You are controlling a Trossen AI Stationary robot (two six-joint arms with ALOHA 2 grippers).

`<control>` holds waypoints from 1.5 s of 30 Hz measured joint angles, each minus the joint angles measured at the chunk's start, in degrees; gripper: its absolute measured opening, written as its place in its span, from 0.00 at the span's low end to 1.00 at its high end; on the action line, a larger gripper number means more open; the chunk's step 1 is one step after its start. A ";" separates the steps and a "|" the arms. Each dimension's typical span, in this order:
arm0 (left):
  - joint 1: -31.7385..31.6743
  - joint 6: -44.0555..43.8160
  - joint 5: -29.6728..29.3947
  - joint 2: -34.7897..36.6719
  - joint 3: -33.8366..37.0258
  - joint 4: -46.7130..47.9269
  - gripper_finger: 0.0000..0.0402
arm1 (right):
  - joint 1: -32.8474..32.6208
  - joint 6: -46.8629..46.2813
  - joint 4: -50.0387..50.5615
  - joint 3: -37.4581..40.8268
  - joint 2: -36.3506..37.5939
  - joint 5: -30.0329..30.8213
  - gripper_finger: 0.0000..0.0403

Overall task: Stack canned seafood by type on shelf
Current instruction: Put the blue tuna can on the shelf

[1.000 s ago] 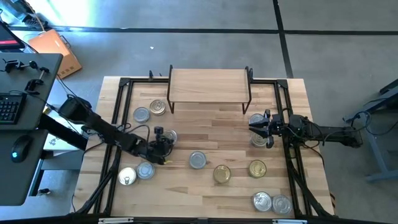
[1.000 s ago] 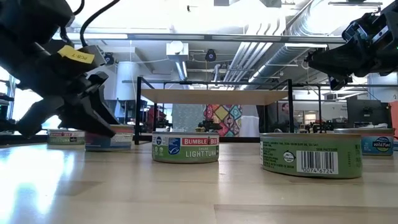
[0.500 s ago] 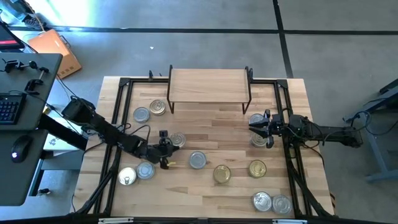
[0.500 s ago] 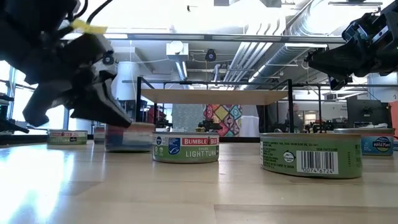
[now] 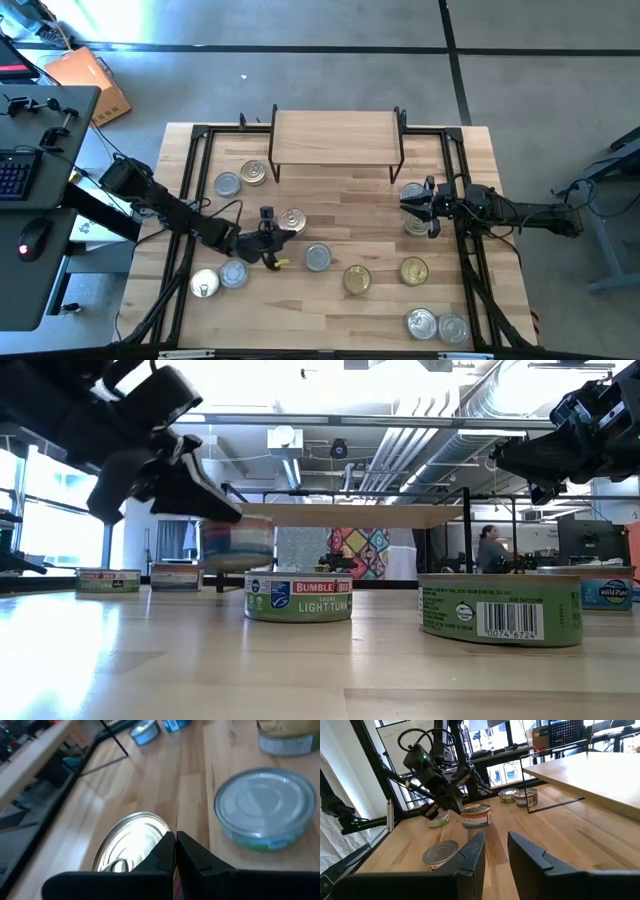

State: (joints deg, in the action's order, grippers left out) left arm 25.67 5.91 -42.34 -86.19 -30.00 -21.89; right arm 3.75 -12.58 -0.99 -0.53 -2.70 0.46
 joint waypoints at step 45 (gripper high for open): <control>-46.60 3.36 12.92 -2.06 -31.45 26.91 0.00 | 0.00 0.00 0.02 0.00 -0.02 0.01 0.19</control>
State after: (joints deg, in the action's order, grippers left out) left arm -20.93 9.27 -29.42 -88.26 -61.45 5.02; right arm 3.76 -12.58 -0.97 -0.53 -2.71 0.46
